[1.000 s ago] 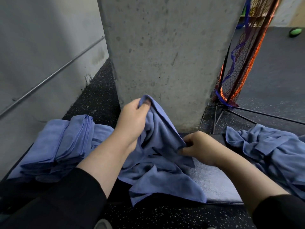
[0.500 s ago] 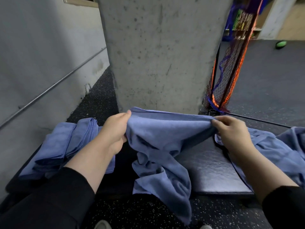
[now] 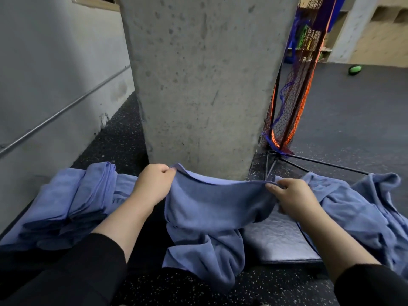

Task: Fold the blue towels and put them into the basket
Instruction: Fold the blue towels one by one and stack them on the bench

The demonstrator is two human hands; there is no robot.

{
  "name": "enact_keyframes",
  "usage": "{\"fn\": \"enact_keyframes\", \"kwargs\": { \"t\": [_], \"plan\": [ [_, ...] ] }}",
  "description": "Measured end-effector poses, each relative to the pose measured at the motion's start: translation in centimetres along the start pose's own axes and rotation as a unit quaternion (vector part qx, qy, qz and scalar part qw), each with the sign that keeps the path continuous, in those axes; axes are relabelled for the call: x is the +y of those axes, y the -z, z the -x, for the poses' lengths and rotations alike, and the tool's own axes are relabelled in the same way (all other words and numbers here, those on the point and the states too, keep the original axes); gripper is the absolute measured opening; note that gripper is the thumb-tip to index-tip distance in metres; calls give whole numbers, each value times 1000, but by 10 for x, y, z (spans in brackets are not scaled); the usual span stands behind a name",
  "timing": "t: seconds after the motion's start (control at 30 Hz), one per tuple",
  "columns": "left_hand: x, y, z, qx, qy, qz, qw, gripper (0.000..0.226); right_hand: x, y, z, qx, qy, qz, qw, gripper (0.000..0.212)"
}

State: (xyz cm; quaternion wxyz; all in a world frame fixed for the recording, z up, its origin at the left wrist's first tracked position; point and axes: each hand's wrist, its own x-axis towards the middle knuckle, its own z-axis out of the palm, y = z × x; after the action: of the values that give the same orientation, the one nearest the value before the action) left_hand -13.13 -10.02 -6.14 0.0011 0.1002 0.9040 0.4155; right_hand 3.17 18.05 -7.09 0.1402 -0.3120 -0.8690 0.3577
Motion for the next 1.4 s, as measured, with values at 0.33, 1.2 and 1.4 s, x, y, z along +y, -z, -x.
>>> {"fn": "enact_keyframes", "kwargs": {
  "t": [0.33, 1.2, 1.4],
  "plan": [
    [7, -33, -47, -2, 48, 198, 979, 28, -21, -36, -54, 39, -40, -257, 965, 15],
    [-27, -65, -5, -157, 50, 76, 983, 33, 23, -127, -55, -84, -101, 31, 991, 47],
    [-28, -62, -9, -149, 56, 120, 980, 35, 19, -136, -57, -106, -100, 70, 987, 40]
  ]
}}
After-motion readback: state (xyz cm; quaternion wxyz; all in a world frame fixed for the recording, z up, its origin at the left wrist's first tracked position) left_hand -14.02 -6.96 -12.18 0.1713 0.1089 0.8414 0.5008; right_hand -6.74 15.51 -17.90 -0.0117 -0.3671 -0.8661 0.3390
